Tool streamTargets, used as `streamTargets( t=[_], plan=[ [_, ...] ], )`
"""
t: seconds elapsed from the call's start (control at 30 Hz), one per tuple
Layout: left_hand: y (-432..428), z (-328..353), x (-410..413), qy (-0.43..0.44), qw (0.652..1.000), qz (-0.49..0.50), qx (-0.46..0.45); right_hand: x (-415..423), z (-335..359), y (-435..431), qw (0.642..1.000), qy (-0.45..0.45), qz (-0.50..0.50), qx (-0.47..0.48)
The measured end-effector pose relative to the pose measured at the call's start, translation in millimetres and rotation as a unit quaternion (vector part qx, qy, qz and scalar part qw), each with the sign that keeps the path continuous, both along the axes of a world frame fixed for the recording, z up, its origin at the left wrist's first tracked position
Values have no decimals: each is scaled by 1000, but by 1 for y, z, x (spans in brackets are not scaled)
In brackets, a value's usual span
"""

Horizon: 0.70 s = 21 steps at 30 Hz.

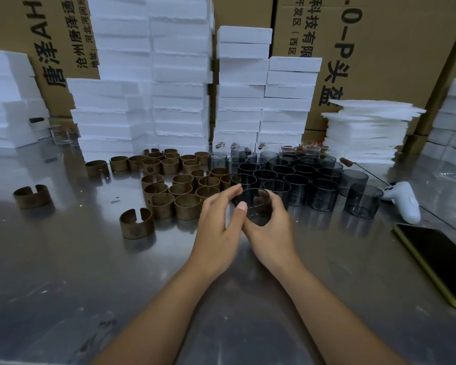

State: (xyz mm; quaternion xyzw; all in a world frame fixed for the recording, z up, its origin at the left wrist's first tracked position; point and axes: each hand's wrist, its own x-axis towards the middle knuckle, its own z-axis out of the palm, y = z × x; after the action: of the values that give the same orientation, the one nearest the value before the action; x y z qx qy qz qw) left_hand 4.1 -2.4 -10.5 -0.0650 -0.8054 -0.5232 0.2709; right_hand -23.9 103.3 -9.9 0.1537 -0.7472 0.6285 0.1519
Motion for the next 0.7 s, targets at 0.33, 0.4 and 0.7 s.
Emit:
streamTargets(
  t=[0.33, 0.4, 0.7],
  plan=[
    [3, 5, 3, 32, 999, -1, 9, 4, -1, -3, 997, 2, 68, 37],
    [6, 6, 7, 43, 999, -5, -3, 5, -1, -4, 996, -3, 77, 42],
    [11, 12, 14, 63, 998, -14, -3, -5, -3, -1, 999, -29, 15, 17]
  ],
)
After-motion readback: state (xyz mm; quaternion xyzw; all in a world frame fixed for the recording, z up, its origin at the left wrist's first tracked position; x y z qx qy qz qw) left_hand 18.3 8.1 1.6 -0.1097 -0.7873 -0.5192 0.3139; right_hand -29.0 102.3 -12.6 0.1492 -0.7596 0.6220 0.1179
